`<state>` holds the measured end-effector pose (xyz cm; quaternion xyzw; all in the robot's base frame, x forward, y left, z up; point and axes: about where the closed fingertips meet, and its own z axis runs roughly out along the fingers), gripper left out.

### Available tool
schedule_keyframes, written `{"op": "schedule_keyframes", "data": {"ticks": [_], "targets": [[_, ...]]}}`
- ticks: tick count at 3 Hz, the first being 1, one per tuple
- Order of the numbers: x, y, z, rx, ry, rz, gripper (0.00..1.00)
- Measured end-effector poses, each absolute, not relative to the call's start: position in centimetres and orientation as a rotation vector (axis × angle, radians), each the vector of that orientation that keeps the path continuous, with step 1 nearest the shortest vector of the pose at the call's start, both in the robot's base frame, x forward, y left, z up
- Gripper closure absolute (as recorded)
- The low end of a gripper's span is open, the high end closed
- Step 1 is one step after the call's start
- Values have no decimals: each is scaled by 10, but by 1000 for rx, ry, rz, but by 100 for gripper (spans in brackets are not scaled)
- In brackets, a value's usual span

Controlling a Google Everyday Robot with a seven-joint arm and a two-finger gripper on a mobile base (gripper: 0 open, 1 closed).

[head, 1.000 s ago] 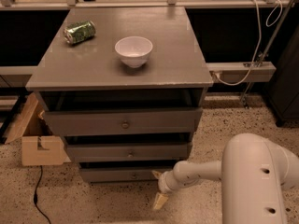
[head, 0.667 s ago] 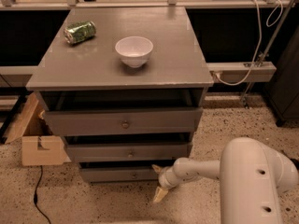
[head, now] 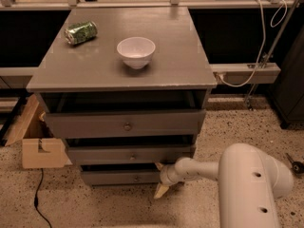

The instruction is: Open bottom drawer

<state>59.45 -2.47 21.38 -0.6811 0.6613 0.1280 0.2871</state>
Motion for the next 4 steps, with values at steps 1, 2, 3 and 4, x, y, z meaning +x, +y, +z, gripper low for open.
{"op": "schedule_keyframes", "data": {"ticks": [1, 2, 3, 4], "targets": [[610, -25, 198, -1786, 1802, 321, 0], [619, -29, 182, -1742, 1851, 309, 0], [617, -36, 162, -1717, 1905, 324, 19], [612, -43, 161, -1710, 1927, 328, 50]]}}
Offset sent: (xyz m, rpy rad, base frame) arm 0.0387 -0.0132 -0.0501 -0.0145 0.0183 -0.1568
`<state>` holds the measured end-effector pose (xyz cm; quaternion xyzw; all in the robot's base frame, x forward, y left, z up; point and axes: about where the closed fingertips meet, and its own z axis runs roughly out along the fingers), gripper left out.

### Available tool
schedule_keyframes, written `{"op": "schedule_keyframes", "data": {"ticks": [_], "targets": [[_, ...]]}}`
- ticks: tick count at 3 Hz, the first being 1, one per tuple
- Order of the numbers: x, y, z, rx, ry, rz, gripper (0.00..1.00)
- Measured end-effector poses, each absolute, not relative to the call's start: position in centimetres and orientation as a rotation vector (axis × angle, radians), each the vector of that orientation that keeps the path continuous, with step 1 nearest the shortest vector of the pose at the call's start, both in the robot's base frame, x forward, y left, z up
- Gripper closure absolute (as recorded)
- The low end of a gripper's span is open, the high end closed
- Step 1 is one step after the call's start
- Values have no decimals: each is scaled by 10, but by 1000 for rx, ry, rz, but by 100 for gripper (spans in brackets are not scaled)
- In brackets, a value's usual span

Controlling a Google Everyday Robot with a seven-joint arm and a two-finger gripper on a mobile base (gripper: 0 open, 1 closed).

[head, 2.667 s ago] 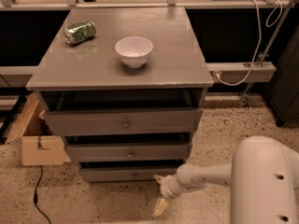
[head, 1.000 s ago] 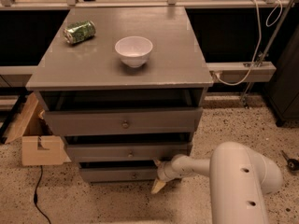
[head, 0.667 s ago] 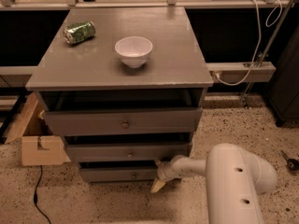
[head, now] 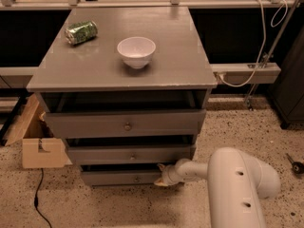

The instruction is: Open bottom drawer

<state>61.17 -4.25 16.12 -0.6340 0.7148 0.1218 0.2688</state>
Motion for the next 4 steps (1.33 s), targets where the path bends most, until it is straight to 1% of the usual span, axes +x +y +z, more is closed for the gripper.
{"op": "schedule_keyframes", "data": {"ticks": [2, 3, 4], "targets": [[608, -45, 173, -1707, 1933, 330, 96], [607, -45, 175, -1706, 1932, 333, 0], [607, -45, 175, -1707, 1932, 333, 0]]}}
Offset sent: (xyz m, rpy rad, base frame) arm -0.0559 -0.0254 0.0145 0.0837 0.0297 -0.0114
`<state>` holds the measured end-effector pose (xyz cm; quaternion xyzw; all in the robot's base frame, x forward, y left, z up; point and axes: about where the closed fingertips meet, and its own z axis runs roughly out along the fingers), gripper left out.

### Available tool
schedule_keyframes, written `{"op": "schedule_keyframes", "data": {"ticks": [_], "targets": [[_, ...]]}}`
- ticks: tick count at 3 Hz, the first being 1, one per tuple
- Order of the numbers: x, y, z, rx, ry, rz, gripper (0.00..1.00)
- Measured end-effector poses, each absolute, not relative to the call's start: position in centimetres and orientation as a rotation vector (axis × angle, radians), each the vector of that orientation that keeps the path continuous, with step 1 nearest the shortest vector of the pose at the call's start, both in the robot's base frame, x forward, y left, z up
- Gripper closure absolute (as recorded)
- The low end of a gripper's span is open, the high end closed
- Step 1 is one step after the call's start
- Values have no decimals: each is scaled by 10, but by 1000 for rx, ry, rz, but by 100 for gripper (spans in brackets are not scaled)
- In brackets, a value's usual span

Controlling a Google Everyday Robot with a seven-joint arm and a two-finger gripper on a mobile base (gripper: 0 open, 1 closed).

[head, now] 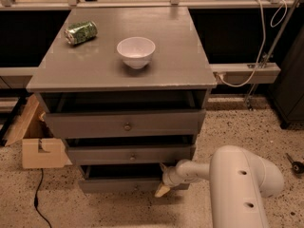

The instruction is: Open bottom drawer

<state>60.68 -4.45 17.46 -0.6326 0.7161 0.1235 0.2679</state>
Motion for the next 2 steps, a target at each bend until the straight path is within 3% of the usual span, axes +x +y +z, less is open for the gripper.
{"op": "schedule_keyframes", "data": {"ticks": [2], "targets": [[589, -43, 167, -1825, 1961, 381, 0]]}}
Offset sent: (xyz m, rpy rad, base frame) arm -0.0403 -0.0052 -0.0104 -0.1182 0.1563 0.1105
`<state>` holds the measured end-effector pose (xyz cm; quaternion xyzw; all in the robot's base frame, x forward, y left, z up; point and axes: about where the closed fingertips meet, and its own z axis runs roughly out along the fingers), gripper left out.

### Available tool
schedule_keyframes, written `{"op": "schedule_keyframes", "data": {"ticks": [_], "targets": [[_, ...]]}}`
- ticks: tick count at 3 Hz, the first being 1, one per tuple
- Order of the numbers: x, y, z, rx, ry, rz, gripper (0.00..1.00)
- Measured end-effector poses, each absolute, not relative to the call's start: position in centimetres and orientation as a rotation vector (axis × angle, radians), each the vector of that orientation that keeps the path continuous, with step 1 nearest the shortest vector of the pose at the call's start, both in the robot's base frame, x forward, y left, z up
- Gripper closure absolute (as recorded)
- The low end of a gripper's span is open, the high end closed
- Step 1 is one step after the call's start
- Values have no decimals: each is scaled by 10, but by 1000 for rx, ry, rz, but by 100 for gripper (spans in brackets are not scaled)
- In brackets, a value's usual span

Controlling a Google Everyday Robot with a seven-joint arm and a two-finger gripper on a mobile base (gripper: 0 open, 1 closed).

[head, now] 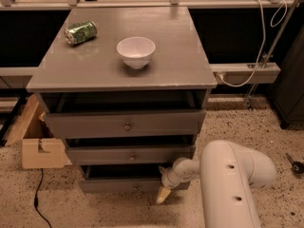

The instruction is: Open bottom drawer

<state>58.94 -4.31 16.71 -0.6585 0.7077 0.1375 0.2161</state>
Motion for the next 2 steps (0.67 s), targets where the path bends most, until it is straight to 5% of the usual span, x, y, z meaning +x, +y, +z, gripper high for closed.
{"op": "schedule_keyframes", "data": {"ticks": [2], "targets": [[542, -56, 165, -1896, 2074, 389, 42]]}}
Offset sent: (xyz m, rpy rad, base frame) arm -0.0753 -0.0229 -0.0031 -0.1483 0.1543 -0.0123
